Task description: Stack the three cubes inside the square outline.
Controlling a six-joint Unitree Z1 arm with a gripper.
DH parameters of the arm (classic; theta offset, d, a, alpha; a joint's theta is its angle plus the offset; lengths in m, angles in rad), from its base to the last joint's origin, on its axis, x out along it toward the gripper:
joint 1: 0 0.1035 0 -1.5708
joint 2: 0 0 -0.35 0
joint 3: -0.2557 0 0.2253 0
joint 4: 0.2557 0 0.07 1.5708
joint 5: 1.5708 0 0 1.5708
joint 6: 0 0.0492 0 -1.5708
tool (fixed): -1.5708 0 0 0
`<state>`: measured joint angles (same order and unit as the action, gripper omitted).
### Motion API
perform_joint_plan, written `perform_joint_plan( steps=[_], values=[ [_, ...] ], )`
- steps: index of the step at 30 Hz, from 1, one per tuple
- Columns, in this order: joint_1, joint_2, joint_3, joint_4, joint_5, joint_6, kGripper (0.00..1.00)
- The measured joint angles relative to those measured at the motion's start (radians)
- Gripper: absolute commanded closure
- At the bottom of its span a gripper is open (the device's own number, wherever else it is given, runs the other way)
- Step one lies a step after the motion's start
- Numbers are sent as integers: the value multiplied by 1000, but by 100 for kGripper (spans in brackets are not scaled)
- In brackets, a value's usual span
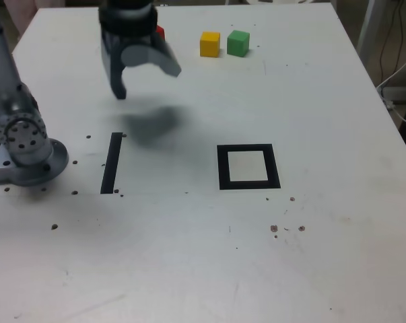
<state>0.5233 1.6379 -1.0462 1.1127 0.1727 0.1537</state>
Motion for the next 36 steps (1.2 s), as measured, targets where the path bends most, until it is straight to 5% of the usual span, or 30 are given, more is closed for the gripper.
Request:
perform_joint_plan(
  steps=[18, 36],
  values=[
    [333, 212, -292, 102, 20, 97, 1],
    [512, 447, -629, 227, 16, 182, 1]
  ],
)
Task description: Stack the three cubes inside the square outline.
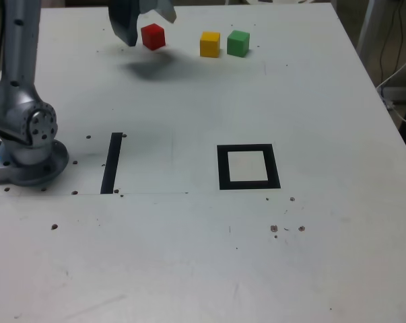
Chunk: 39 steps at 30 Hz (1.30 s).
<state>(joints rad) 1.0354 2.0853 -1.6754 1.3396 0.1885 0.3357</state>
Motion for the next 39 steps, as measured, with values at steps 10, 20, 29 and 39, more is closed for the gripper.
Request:
perform_joint_plan(
  steps=[10, 20, 29, 39],
  values=[
    [43, 172, -221, 97, -22, 67, 2],
    [62, 270, -365, 155, -54, 105, 10],
    [72, 334, -448, 209, -58, 144, 64],
    [72, 334, -449, 206, -59, 164, 71]
  ],
)
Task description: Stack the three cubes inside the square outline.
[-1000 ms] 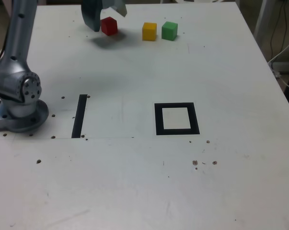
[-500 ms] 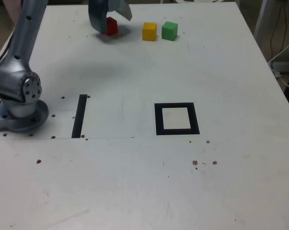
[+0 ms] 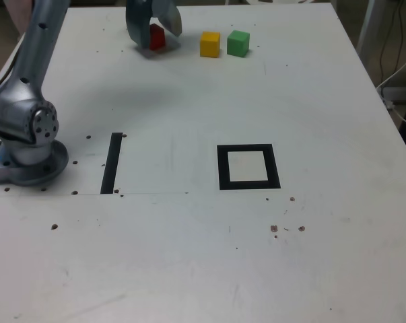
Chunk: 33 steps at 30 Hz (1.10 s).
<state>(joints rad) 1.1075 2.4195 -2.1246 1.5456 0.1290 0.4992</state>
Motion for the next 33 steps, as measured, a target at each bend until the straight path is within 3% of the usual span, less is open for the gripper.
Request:
perform_joint_plan(
  steps=[20, 28, 33],
  values=[
    [-11, -5, 5, 2, 0, 1, 71],
    [-110, -131, 77, 10, -1, -12, 71],
    [-222, -217, 165, 10, -22, -39, 70]
  ],
)
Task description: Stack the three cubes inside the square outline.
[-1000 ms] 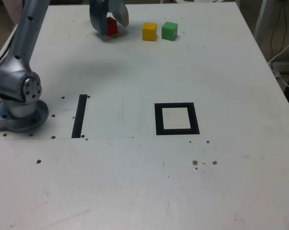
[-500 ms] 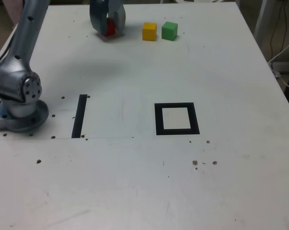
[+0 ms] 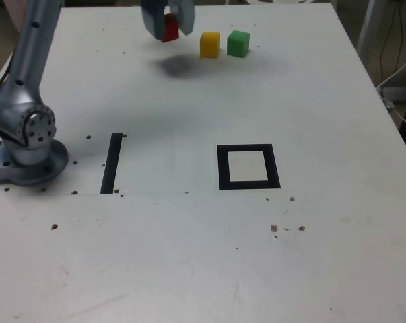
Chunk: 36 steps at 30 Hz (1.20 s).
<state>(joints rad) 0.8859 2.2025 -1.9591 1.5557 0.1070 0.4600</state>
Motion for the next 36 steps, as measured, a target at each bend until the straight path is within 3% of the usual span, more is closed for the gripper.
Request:
perform_joint_plan(
  steps=[9, 20, 30, 36],
  values=[
    [-247, -127, 176, -13, -37, -98, 71],
    [-543, -233, 365, -116, -126, -272, 71],
    [-774, -246, 406, -172, -187, -437, 71],
    [-857, -205, 404, -211, -217, -487, 71]
  ],
)
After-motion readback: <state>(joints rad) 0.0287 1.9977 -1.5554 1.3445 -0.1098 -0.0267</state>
